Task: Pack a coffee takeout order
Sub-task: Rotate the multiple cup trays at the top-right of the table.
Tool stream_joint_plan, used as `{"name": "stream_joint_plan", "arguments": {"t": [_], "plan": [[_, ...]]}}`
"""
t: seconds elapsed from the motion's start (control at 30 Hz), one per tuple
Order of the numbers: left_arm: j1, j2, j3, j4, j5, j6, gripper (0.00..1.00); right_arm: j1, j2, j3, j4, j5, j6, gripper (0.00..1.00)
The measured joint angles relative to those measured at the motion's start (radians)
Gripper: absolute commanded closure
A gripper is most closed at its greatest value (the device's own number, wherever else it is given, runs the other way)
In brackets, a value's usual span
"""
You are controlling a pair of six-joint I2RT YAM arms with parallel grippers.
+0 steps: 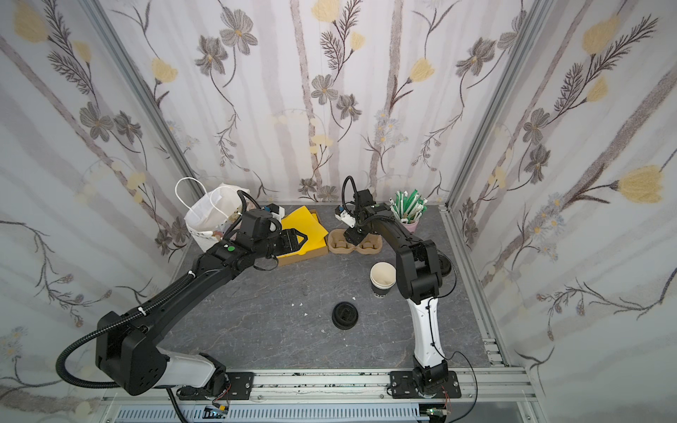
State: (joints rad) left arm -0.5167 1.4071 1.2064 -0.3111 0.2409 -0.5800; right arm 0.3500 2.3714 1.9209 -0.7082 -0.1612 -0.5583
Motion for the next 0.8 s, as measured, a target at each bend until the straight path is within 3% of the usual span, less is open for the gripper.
{"name": "stream_joint_plan", "arguments": {"t": [0.8], "plan": [[-0.003,-0.020,-0.027,0.000,0.005,-0.029,0.45,-0.012,0.031,0.007,-0.043,-0.069,0.043,0.48]]}}
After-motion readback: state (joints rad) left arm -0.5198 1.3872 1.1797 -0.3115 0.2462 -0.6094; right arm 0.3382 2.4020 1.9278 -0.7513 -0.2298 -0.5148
